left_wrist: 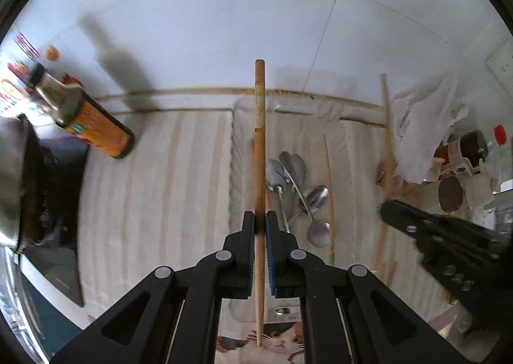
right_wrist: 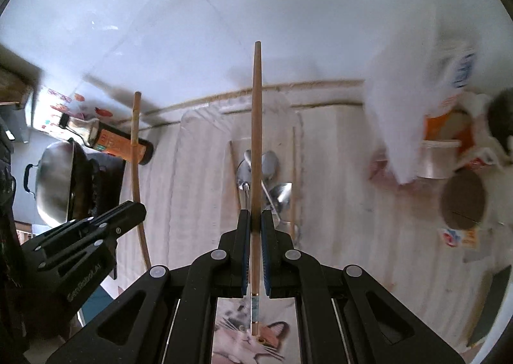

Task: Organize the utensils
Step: 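Lower the chopsticks into the tray and open both grippers, then move both open grippers back to the last wooden chopsticks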

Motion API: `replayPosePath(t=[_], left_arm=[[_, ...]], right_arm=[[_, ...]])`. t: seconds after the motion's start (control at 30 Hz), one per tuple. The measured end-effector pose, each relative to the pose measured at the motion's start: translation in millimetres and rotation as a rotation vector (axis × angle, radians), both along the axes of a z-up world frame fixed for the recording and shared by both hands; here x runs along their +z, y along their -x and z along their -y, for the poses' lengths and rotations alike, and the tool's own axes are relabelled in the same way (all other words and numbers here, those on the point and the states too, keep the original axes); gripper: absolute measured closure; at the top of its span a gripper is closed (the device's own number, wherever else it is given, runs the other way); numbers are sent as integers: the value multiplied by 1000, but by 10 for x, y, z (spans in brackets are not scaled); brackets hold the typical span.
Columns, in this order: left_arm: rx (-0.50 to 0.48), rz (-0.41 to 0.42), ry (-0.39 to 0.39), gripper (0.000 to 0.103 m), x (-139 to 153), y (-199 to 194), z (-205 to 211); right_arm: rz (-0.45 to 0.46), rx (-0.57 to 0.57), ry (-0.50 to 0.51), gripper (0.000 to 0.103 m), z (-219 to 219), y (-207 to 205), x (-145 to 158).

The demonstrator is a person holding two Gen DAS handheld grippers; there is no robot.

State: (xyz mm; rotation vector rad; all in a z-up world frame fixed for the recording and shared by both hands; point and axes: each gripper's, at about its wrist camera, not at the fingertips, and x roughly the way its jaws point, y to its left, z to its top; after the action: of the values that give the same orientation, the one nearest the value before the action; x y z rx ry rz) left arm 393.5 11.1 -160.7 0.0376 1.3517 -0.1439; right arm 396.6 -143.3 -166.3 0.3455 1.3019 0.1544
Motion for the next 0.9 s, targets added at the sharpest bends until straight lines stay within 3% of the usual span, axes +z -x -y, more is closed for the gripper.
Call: replayPosePath(t=[0.27, 0.33, 0.53, 0.6, 0.77, 0.83, 0.9], left_arm=[[-2, -111, 15, 96, -359, -107, 23], [-21, -99, -37, 94, -365, -83, 56], [28, -47, -79, 94, -318, -27, -86], [55, -31, -89, 87, -303, -8, -156], [83, 59, -146, 51, -196, 165, -280], [94, 97, -151, 46, -146, 254, -310], [101, 149, -161, 29, -84, 371, -326]], right_arm=[[-107, 41, -3, 96, -110, -144, -567], [-127, 72, -3, 96, -132, -151, -647], [-123, 79, 34, 96, -165, -137, -645], [-114, 57, 39, 96, -115, -111, -612], [-81, 9, 72, 96, 108, 55, -450], [-58, -16, 94, 96, 200, 155, -364], [-42, -46, 105, 96, 324, 304, -283]])
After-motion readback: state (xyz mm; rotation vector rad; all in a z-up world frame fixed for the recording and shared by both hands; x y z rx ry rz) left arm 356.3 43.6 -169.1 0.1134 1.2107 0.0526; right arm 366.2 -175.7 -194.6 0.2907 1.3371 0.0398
